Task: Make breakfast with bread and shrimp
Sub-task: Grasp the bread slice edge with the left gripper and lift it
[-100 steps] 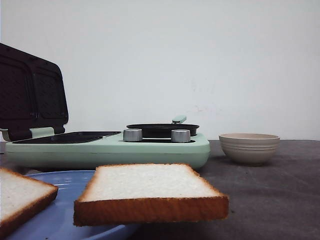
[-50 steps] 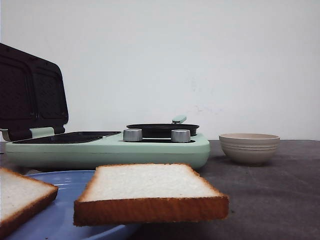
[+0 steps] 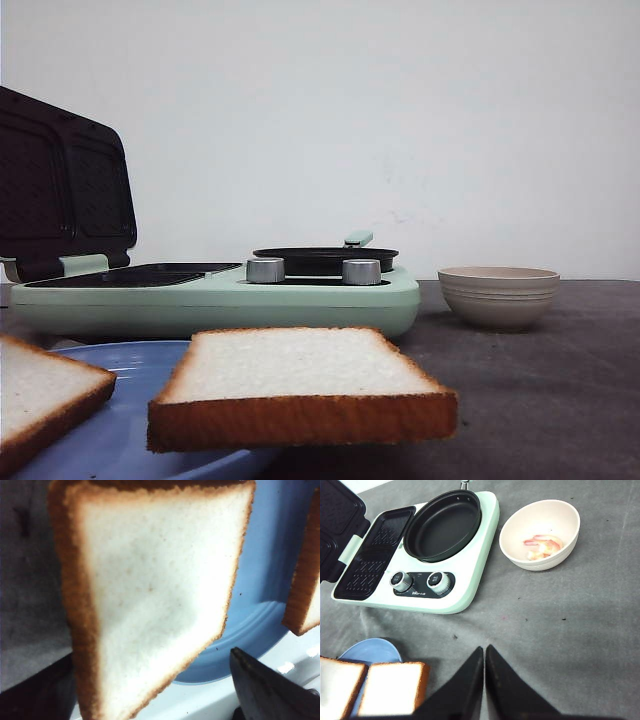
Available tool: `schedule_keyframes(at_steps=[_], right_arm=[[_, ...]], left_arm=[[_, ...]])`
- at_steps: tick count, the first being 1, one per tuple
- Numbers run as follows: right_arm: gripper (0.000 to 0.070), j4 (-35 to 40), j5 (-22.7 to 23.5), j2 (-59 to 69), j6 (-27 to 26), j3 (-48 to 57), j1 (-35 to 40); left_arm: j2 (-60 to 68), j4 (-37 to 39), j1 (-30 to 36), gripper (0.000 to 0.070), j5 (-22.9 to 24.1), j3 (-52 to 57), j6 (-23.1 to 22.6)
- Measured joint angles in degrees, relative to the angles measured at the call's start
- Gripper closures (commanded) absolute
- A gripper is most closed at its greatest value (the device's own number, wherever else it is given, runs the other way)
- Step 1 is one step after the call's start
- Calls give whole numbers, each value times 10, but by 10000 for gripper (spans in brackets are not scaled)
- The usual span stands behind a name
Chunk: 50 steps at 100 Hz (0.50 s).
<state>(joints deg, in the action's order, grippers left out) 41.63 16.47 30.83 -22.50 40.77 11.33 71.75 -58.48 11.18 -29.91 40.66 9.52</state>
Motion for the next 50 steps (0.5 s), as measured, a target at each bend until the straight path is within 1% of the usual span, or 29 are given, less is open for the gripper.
schedule_keyframes(at_steps=[6,13,23,28,32,45,50], right_arm=[[700,0,0,0,0,0,0],[700,0,0,0,0,0,0],[700,0,0,0,0,0,0],[700,0,0,0,0,0,0],[700,0,0,0,0,0,0],[700,0,0,0,0,0,0],[700,0,0,0,0,0,0]], left_arm=[[0,0,0,279,0,0,0],[0,0,0,314,0,0,0],[0,0,0,334,0,0,0],[0,0,0,387,0,0,0],[0,0,0,448,0,0,0],[0,1,0,699,0,0,0],[0,2,0,697,0,0,0]])
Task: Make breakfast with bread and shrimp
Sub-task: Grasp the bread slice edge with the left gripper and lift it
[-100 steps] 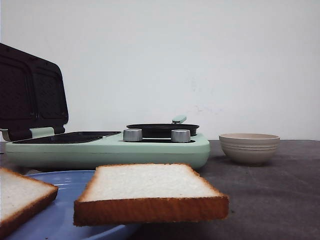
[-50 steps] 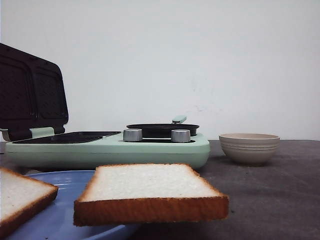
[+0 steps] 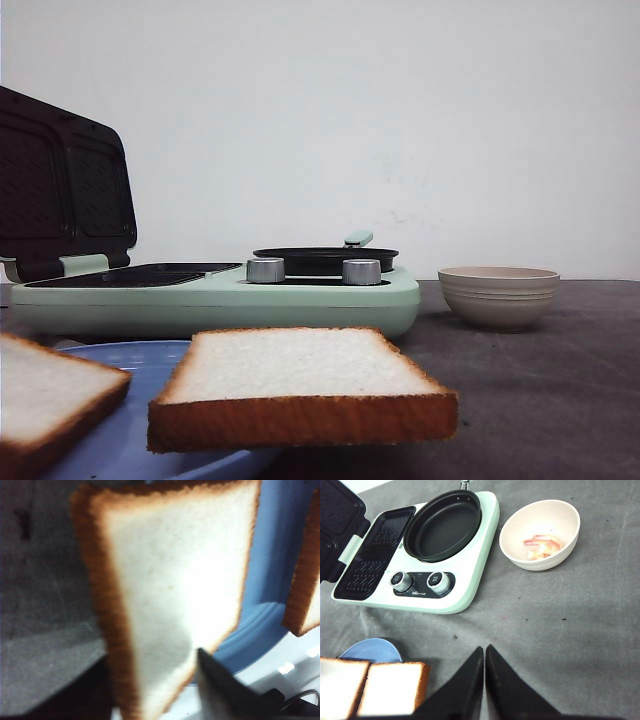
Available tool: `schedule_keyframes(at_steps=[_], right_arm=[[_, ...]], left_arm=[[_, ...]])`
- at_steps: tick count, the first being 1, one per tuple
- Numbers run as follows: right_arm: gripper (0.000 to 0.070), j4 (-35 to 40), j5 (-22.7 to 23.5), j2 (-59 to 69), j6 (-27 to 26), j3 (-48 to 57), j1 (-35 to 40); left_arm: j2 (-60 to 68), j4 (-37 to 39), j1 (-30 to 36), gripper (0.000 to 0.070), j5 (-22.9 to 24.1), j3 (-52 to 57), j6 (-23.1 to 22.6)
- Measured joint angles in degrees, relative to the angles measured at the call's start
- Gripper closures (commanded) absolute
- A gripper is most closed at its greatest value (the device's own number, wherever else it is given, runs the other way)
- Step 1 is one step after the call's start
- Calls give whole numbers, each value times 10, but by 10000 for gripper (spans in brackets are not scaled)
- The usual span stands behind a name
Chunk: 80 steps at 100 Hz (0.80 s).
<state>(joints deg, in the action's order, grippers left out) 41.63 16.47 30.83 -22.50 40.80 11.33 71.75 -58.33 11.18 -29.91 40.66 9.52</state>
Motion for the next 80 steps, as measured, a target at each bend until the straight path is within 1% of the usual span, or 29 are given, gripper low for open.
schedule_keyframes(at_steps=[48,80], right_arm=[[700,0,0,0,0,0,0],[700,0,0,0,0,0,0]], left_arm=[[-4,3,0,697,2,0,0],[-82,34,0,697,1,0,5]])
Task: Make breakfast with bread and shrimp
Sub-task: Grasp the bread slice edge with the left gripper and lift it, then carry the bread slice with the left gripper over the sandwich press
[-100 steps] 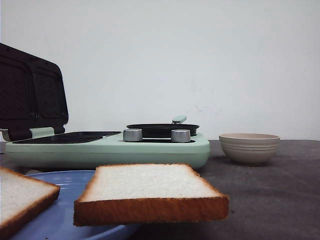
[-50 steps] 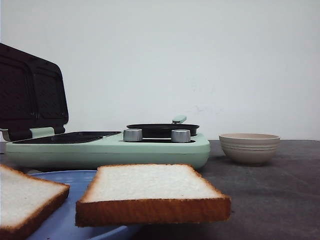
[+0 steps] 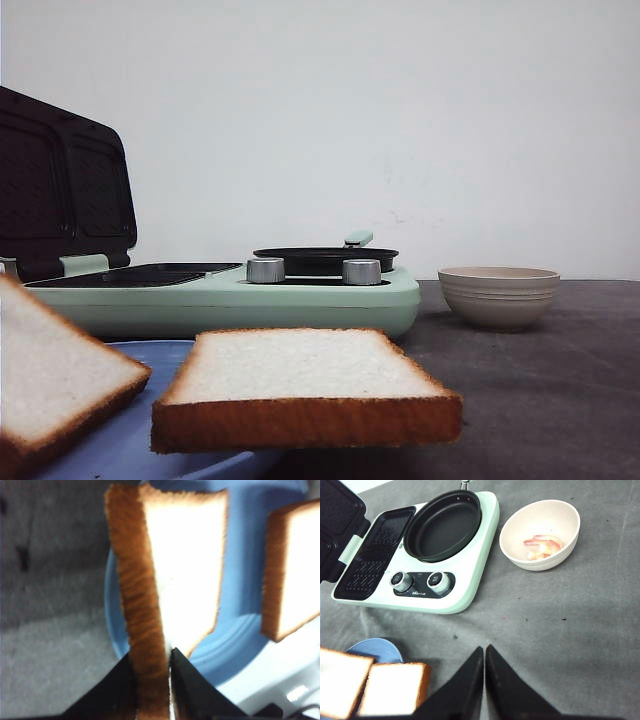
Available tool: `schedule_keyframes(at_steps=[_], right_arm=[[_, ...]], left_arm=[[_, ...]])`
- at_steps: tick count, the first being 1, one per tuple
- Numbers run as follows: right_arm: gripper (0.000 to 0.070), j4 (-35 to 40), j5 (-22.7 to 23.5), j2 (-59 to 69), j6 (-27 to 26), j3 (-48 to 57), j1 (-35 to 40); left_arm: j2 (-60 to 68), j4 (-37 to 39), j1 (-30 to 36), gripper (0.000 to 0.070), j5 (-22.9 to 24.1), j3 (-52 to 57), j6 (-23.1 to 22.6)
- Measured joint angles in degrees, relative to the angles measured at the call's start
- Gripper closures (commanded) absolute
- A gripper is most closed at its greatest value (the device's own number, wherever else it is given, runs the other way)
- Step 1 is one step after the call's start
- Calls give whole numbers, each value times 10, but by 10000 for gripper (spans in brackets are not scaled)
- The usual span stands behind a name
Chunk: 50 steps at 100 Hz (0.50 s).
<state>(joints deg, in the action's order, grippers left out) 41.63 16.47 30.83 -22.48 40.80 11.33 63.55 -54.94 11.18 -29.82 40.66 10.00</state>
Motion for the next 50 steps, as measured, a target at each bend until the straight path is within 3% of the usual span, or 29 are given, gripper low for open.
schedule_keyframes(at_steps=[50], right_arm=[[700,0,0,0,0,0,0]], left_arm=[[-99,75,1,697,46,0,29]])
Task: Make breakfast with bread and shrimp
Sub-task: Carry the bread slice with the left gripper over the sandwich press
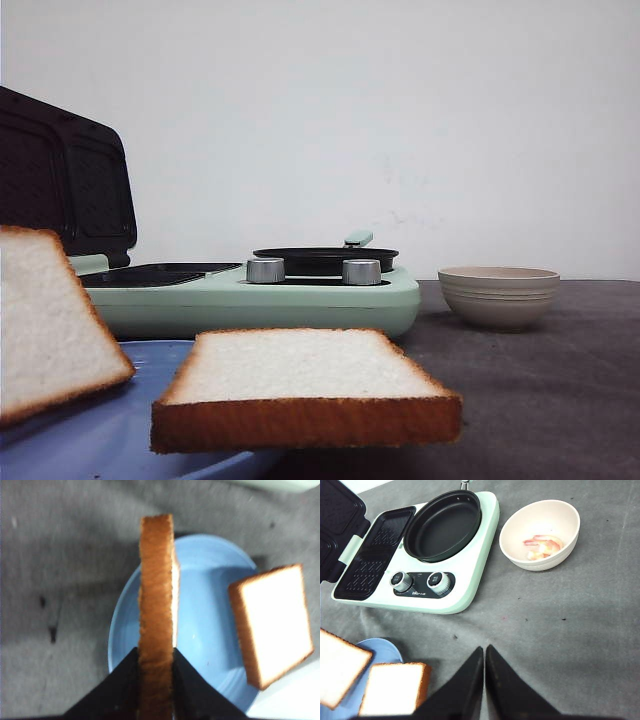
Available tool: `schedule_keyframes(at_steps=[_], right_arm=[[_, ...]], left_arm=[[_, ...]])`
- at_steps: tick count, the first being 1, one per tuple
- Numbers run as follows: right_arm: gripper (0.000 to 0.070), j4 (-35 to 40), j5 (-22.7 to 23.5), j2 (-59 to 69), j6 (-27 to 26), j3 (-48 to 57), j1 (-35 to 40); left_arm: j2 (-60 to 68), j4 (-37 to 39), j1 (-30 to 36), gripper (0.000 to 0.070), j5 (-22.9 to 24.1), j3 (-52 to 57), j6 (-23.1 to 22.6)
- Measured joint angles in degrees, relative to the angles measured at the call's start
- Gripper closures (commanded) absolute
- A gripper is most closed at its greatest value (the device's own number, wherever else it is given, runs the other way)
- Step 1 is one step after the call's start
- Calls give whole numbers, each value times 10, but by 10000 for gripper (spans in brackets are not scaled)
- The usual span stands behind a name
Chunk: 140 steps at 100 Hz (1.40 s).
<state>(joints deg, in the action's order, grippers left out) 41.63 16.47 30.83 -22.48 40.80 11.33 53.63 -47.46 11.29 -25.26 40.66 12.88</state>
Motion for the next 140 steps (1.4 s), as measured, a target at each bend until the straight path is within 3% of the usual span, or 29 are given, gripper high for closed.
schedule_keyframes(at_steps=[48,90,122,140], right_arm=[[700,0,0,0,0,0,0],[700,0,0,0,0,0,0],[700,0,0,0,0,0,0],[700,3,0,0,0,0,0]], left_arm=[[-47,131,0,697,16,0,12],[-47,269,1,697,75,0,9],[-31,357,2,697,144,10,-42],[27,363,2,697,170,61,-92]])
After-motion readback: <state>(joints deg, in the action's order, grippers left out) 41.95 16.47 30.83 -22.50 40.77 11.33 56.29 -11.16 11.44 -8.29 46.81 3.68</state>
